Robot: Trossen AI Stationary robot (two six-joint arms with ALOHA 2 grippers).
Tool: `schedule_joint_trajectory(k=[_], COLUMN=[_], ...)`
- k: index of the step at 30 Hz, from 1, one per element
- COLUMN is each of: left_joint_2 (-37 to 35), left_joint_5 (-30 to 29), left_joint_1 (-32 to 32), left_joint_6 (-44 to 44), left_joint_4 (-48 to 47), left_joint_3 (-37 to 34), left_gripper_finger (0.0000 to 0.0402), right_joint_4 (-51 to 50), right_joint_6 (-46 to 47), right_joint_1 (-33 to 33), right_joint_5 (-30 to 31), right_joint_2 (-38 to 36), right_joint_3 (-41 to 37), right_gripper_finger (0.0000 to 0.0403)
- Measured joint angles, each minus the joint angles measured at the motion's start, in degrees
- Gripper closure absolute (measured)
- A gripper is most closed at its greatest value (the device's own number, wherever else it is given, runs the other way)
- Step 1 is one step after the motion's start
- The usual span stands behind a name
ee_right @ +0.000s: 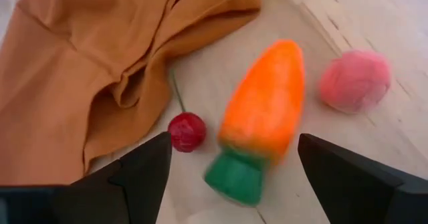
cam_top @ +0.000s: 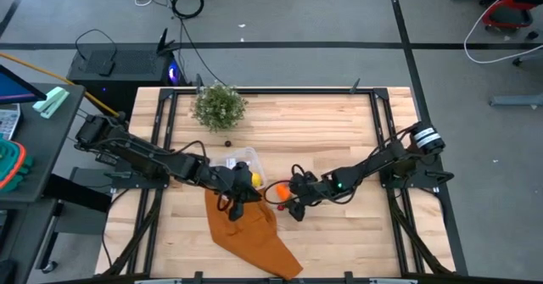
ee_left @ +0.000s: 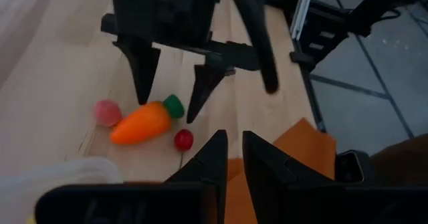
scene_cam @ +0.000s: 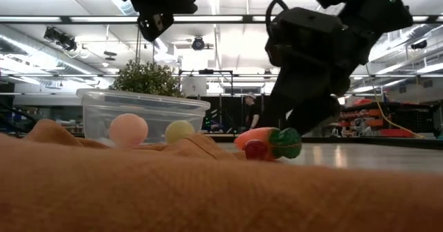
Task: Pick and placing Produce into tupperware
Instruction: Put the orange carrot into the bin
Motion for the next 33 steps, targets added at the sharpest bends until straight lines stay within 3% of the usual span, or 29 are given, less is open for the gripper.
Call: schedule_joint_trajectory(k=[12, 26, 29, 33], left_joint_2=[-0.2, -0.2, -0.2, -0.2], left_joint_5=[-0.2, -0.2, -0.2, -0.2], left_joint_1=[-0.2, -0.2, -0.2, -0.2], left_joint_6=[-0.3, -0.3, -0.5, -0.7], left_joint_4=[-0.2, -0.1, -0.1, -0.1], left_joint_3=[0.0, 0.0, 0.0, 0.0], left_gripper_finger=[0.0350, 0.0350, 0.0351, 0.0354], right_joint_4=[-5.4, -6.4, -6.4, -7.0], right_joint_6=[-0.4, -1.3, -1.3, -1.3], right_joint_1=[0.0, 0.0, 0.0, 0.0], right_joint_5=[-1.3, -1.1, -1.3, -2.1], right_joint_2=[7.2, 6.6, 6.6, 6.0], right_joint_3=[7.3, 7.1, 7.1, 7.1], right_gripper_finger=[0.0141, 0.0319, 0.0328, 0.0310])
